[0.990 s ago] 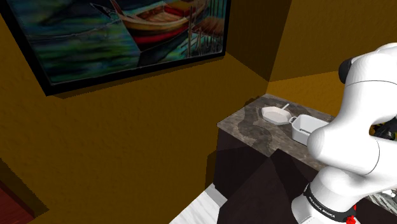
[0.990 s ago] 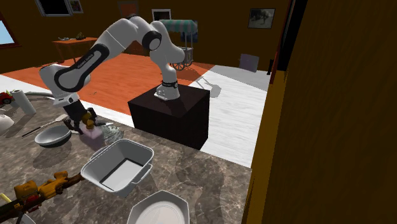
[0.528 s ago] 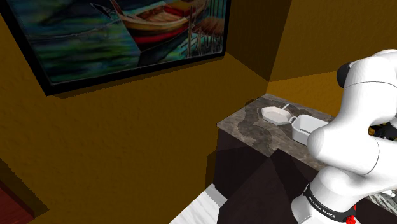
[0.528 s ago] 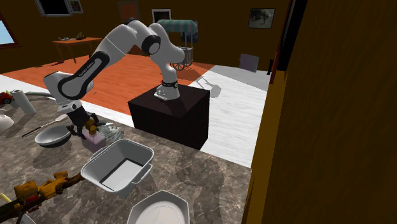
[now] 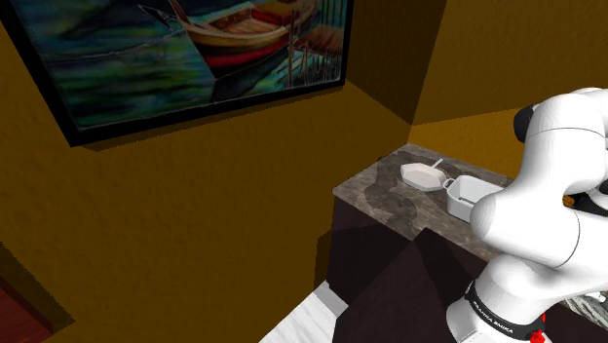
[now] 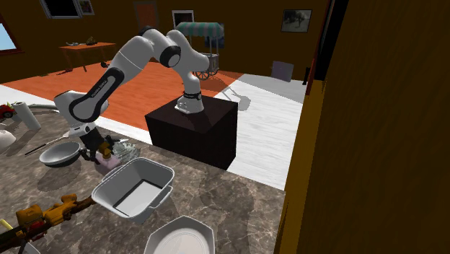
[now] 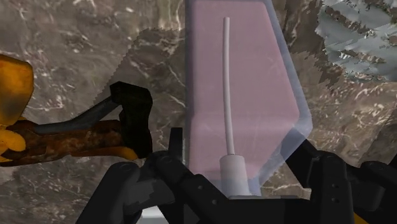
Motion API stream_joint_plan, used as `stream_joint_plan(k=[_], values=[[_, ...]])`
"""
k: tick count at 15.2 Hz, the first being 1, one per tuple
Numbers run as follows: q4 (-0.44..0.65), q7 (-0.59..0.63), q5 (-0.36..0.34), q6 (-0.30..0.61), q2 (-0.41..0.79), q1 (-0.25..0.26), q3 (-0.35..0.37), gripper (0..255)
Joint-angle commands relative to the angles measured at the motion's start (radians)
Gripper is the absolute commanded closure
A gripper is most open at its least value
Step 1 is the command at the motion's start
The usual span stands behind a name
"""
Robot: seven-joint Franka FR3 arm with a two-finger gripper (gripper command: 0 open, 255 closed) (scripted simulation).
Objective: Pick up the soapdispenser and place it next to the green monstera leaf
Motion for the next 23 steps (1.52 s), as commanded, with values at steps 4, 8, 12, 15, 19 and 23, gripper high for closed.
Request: stream_joint_plan(k=[4, 8, 12, 15, 19, 23], values=[[0.000, -0.007, 0.009, 0.009, 0.014, -0.004, 0.010, 255], [0.000, -0.007, 0.009, 0.008, 0.014, -0.003, 0.009, 255], [-0.001, -0.007, 0.009, 0.008, 0.013, -0.003, 0.009, 0], [0.000, -0.007, 0.009, 0.008, 0.014, -0.003, 0.009, 0], [-0.013, 0.014, -0.047, -0.055, -0.061, 0.010, -0.044, 0], [-0.013, 0.014, -0.047, -0.055, -0.061, 0.010, -0.044, 0]])
